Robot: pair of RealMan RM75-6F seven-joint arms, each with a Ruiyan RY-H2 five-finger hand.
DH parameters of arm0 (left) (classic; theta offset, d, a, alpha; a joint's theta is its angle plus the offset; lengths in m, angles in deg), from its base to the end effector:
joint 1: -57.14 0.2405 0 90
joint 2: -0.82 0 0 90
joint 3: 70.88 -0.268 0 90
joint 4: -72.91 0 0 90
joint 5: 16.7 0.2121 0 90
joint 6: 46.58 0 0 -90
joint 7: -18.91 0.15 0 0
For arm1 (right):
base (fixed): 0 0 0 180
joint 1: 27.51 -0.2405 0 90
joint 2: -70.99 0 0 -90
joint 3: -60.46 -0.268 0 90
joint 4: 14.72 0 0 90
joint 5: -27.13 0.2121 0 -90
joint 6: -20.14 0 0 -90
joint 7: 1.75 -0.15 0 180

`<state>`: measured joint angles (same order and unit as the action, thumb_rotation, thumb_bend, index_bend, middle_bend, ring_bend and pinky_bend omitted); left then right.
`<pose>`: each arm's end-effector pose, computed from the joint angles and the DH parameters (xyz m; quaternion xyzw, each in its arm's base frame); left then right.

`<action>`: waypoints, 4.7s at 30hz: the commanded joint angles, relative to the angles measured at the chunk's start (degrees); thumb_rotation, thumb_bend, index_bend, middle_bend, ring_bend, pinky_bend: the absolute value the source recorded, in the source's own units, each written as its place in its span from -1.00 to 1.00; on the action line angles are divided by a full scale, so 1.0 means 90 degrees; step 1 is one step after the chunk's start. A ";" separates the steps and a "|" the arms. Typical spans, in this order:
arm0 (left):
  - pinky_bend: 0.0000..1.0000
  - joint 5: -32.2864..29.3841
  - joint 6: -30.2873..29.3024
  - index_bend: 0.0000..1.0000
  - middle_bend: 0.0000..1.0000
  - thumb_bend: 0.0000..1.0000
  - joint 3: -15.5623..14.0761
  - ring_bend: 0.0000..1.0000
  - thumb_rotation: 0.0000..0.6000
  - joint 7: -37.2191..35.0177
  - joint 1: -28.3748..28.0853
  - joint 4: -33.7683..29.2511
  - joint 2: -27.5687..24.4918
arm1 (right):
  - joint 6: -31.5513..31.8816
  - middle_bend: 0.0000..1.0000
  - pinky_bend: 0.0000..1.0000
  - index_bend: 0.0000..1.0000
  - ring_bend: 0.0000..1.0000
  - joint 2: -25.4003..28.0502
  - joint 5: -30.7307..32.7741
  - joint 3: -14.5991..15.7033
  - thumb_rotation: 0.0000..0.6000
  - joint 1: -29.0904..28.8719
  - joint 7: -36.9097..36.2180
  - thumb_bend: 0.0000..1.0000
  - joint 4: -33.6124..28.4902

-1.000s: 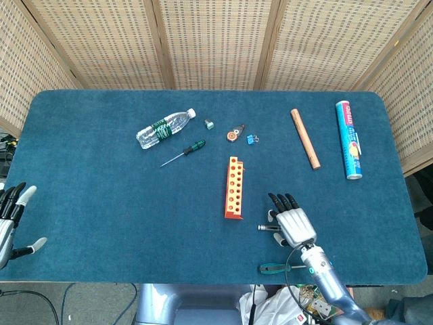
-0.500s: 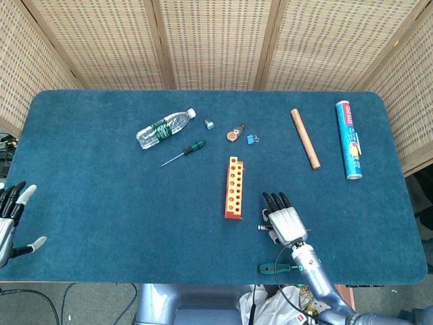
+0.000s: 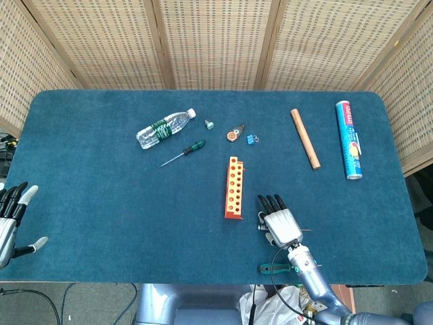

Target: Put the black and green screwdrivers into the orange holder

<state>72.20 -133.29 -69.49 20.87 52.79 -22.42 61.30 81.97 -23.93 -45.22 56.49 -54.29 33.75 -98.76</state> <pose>-0.3118 0.1792 0.1756 -0.6158 -0.3641 -0.3834 0.5842 -0.2142 -0.2704 -0.0553 0.7727 -0.3271 0.2867 0.4623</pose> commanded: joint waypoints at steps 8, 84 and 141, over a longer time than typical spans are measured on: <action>-1.00 -0.0028 -0.0002 -1.00 -1.00 -1.00 0.0012 -1.00 1.00 -0.0012 -0.0001 0.0003 0.0000 | -0.0014 -1.00 -1.00 -0.01 -1.00 -0.0096 0.0072 0.0010 1.00 -0.0050 0.0033 -0.39 0.0105; -1.00 -0.0384 0.0276 -1.00 -1.00 -1.00 0.0148 -1.00 1.00 0.0218 -0.0188 -0.0026 0.0096 | -0.1137 -0.62 -1.00 0.18 -1.00 0.2891 0.1109 -0.1815 1.00 -0.1100 -0.6203 -0.15 -0.3333; -1.00 -0.0436 0.0319 -1.00 -1.00 -1.00 0.0139 -1.00 1.00 0.0230 -0.0215 -0.0015 0.0112 | -0.1081 -0.61 -1.00 0.19 -1.00 0.2680 0.1453 -0.1681 1.00 -0.1341 -0.5822 -0.13 -0.3092</action>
<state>68.28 -130.42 -68.24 22.95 50.84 -22.55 62.31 72.25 0.21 -32.16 41.34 -66.35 -18.66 -126.60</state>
